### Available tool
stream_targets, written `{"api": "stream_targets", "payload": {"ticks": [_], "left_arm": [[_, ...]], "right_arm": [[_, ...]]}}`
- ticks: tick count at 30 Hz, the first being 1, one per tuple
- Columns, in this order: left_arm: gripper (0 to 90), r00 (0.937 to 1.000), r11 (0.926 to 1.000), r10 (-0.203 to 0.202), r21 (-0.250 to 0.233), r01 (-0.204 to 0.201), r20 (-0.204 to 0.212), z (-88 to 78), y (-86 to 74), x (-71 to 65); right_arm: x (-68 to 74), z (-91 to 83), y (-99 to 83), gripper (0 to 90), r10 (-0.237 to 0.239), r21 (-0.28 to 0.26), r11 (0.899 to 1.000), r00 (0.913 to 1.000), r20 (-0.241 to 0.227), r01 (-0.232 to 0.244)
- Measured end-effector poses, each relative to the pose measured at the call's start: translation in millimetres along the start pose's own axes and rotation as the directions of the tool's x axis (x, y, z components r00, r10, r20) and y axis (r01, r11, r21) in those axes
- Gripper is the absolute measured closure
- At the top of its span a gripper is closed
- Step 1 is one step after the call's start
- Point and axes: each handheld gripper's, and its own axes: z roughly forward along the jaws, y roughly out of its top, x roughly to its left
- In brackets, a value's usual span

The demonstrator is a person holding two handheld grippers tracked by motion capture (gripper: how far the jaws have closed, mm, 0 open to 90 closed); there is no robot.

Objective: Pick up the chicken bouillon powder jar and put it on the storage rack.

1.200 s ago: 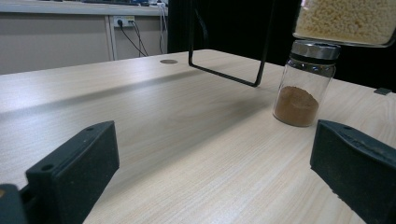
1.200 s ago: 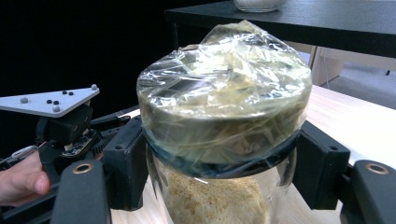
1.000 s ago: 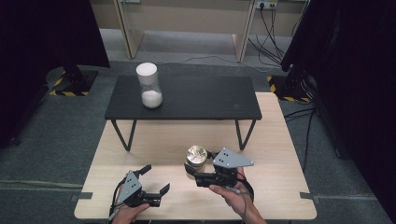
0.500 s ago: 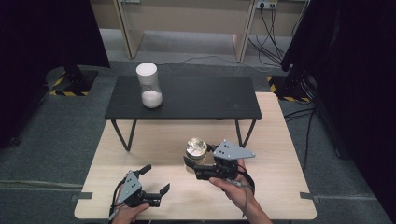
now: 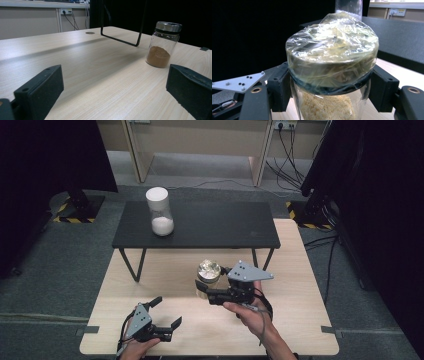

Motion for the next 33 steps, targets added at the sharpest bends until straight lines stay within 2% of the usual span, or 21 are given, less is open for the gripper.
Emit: {"api": "stream_targets", "payload": {"ticks": [11, 27, 33], "left_arm": [[0.6, 1.0000, 1.0000, 0.000, 0.000, 0.000, 0.001, 0.0, 0.0, -0.1], [0.6, 1.0000, 1.0000, 0.001, 0.002, -0.001, 0.002, 0.1, -0.1, -0.1], [0.6, 1.0000, 1.0000, 0.000, 0.001, 0.000, 0.002, 0.0, 0.0, -0.2]], "right_arm": [[-2.1, 3.3, 17.0, 30.7, -0.003, 0.003, 1.000, 1.0000, -0.004, 0.003], [-13.2, 10.4, 43.3, 30.7, -0.009, 0.000, 1.000, 0.9996, 0.027, 0.009], [-14.3, 14.5, 53.4, 30.7, -0.005, 0.005, 1.000, 0.9998, 0.022, 0.005]]}}
